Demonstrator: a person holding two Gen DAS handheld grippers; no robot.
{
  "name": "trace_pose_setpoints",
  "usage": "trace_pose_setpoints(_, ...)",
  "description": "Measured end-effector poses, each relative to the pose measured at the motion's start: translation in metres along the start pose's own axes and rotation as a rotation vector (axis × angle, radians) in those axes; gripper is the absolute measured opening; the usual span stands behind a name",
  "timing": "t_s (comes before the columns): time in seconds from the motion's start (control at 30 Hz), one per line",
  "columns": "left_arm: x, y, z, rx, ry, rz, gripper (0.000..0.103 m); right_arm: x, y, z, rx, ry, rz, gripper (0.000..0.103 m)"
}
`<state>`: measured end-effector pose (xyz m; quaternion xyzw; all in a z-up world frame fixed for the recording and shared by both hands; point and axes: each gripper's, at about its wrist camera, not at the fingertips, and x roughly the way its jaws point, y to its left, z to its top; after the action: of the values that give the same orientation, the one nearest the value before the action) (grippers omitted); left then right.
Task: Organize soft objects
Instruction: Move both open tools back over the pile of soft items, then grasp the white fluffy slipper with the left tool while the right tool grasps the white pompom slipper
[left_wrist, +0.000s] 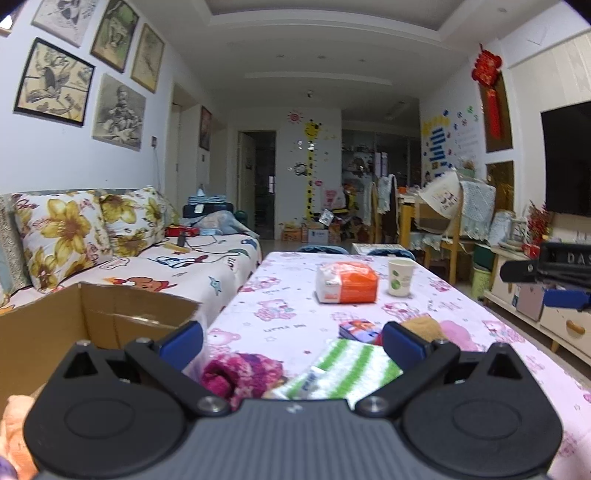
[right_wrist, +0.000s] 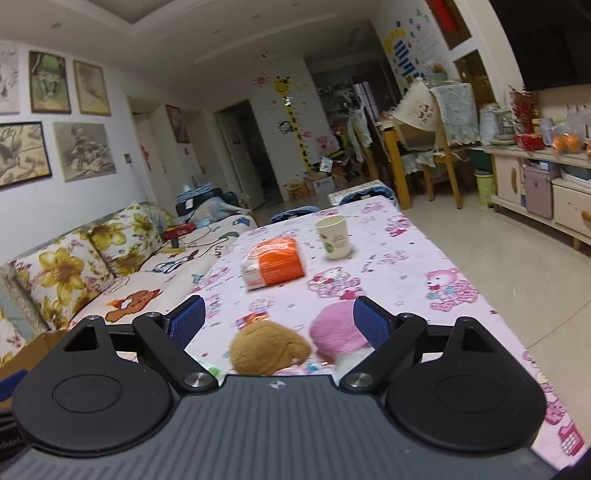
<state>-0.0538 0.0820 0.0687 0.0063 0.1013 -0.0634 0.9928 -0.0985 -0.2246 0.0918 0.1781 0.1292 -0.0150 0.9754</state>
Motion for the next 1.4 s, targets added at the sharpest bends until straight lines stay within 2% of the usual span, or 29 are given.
trace_pose_setpoints(0.3,-0.001,-0.034,-0.005,0.097,0.007,-0.07,0.102,0.015,-0.014,0.007,0.007,0.018,-0.061,0.103)
trace_pose_setpoints(0.53,-0.002,-0.067,-0.016,0.195,0.028,-0.159,0.102,0.01,-0.013,-0.007,0.049,0.059,-0.092,0.103)
trace_pose_setpoints(0.77,0.001,-0.098,-0.029,0.247,0.075,-0.242,0.102,0.012,-0.012,-0.016,0.114,0.124,-0.111,0.103)
trace_pose_setpoints(1.03,0.008,-0.128,-0.046,0.3,0.161,-0.317,0.102,0.03,-0.003,-0.029,0.177,0.239,-0.032,0.103)
trace_pose_setpoints(1.23,0.022,-0.142,-0.054,0.29,0.217,-0.336,0.102,0.042,0.012,-0.034,0.141,0.298,0.05,0.103)
trace_pose_setpoints(1.4,0.036,-0.145,-0.052,0.252,0.281,-0.353,0.102,0.052,0.014,-0.036,0.141,0.349,0.065,0.103)
